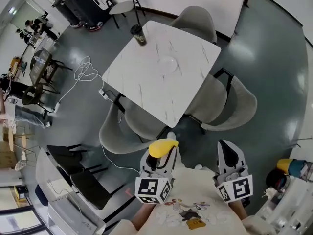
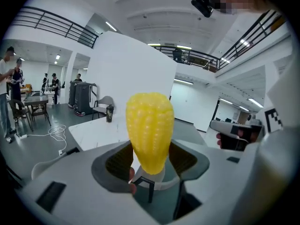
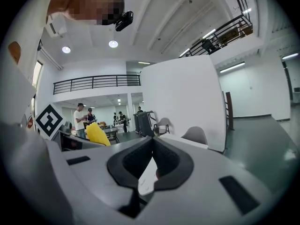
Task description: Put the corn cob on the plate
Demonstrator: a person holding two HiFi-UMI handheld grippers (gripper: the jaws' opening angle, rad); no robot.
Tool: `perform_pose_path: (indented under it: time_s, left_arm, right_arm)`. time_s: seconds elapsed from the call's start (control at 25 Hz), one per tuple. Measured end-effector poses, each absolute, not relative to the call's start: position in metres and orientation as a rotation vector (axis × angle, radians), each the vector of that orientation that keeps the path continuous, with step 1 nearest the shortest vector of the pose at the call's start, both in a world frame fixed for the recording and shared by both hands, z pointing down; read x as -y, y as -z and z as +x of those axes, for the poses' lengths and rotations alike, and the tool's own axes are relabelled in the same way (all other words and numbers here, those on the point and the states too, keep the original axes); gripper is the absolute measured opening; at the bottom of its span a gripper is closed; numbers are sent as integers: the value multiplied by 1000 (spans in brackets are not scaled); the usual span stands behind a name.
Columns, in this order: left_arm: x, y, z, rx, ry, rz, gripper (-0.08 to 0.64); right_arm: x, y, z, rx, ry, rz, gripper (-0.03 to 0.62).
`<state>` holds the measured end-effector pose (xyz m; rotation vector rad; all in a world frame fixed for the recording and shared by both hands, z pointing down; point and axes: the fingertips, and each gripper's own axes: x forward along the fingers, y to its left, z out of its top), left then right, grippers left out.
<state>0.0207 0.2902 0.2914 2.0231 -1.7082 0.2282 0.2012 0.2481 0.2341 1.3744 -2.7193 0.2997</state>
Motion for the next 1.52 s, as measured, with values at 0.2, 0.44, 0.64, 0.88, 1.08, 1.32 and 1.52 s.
perform_pose_path:
  time_s: [0.2,0.44,0.64,0.88,1.08,1.32,1.52]
  left_arm:
    - [-237,-291,-19,1669,-230,2047,244]
    - [-186,-290,-69,1637,-222,2068,244]
    - [-160,-295,-106,1618,-229,2065,242]
    - [-146,-300,-130,1611,-219,2045,244]
    - [-136,-299,-130,1617,-207,2032,243]
    - [-124,-296,-122,1606,-239,2043,243]
    - [-110,-298,-114,1580,-266,2066,244]
  right_arm:
    - [-205,-234,154,2695,-305,1373,5]
    - [-150,-230,100,2671,-299,1379,5]
    - [-123,-235,62,2648,-309,1364,5]
    - [-109,-234,38,2630,-301,1331,5]
    - [-96,-236,36,2628,-304,1314,5]
    - [-82,-235,39,2637,-313,1310,5]
    - [-78,-231,52,2624,-295,1346,5]
